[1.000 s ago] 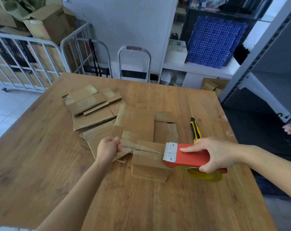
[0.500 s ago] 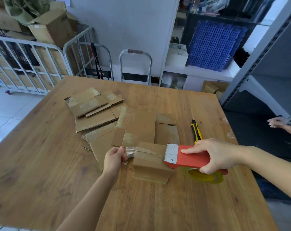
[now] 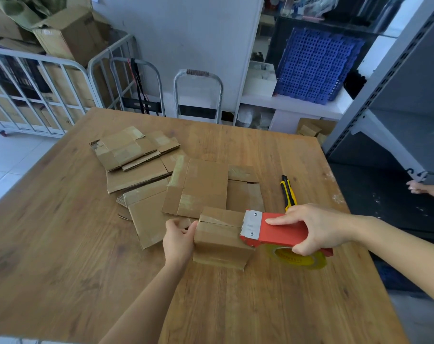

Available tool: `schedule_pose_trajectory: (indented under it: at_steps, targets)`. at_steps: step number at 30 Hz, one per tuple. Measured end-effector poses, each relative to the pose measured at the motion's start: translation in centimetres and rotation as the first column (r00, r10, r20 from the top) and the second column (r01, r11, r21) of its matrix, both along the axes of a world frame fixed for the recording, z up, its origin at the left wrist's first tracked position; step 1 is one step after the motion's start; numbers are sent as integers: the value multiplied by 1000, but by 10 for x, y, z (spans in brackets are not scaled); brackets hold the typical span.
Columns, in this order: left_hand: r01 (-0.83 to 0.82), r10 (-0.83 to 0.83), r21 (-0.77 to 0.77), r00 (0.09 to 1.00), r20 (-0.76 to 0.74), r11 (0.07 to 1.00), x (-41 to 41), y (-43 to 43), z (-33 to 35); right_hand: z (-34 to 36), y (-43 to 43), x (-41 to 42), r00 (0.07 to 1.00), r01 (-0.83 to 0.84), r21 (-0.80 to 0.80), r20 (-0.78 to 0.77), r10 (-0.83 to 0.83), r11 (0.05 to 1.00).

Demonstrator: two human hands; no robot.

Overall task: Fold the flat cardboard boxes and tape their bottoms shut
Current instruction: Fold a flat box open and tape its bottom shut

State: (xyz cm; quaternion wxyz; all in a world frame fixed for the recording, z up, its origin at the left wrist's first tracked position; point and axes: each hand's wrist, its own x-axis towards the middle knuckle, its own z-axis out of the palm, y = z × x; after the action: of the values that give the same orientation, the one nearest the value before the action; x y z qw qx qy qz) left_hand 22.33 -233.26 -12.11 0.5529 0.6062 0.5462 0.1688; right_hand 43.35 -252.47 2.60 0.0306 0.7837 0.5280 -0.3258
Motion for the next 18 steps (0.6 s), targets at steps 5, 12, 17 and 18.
schedule_pose_trajectory:
  at_steps: [5,12,17,18]
  targets:
    - [107,-102,30,985,-139,994,-17,5,-19,-1,-1,0,1000,6,6,-12,-6,1000]
    - [211,-288,472,953,95,856,-19,10,21,2,1,1,1000,7,-4,-29,-7,1000]
    - [884,-711,439,410,-572,157,12,17,50,3,4,-4,992,-102,-75,68,108,992]
    - [894,-687,430,389,-614,122,16,18,49,3,5,-6,989,-115,-84,82,121,990]
